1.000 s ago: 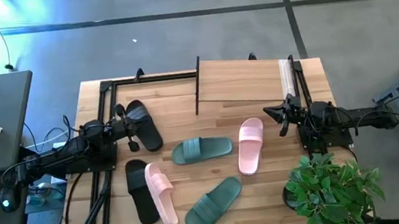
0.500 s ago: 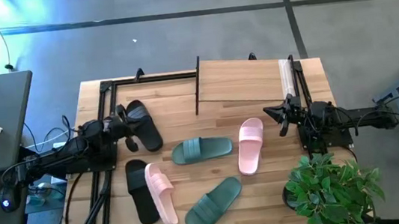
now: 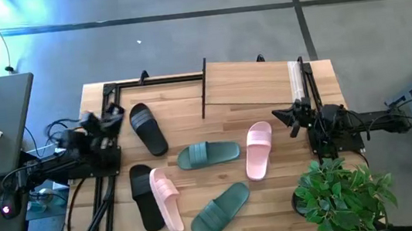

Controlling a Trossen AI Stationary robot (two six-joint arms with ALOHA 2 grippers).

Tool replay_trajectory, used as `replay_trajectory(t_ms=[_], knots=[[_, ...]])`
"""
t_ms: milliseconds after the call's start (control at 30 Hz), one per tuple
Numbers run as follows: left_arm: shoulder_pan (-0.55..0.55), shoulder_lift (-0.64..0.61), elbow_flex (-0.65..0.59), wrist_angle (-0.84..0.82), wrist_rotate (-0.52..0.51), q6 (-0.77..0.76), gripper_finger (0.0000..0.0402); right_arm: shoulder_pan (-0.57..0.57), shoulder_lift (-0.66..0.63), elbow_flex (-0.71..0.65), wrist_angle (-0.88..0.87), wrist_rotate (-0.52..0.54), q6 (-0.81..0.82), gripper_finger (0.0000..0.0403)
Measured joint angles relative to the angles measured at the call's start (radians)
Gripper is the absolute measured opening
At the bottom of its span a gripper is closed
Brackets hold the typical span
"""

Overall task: Pick and place slides into the shelf
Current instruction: Put the top blue slides on the shelf

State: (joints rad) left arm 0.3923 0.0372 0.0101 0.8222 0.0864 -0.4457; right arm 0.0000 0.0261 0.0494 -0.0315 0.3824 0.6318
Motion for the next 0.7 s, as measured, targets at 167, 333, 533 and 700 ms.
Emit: replay_trajectory(t_ms=[167, 333, 533, 700], knots=[[0.0, 0.002, 0.069, 0.05, 0.041, 0.081, 0.0001, 0.0, 0.0, 0.0, 0.002, 0.001, 0.302, 0.0], [0.0, 0.074, 0.232, -0.086, 0.123, 0.229, 0.0001, 0.0, 0.0, 0.0, 0.045, -0.039, 0.408, 0.0], [0.0, 0.246, 0.456, -0.455, 0.217, 0.354, 0.0001, 0.0, 0.0, 0.0, 0.169, -0.135, 0.338, 0.0], [0.0, 0.441, 0.625, -0.857, 0.219, 0.409, 0.0001, 0.0, 0.0, 0.0, 0.193, -0.159, 0.321, 0.0]])
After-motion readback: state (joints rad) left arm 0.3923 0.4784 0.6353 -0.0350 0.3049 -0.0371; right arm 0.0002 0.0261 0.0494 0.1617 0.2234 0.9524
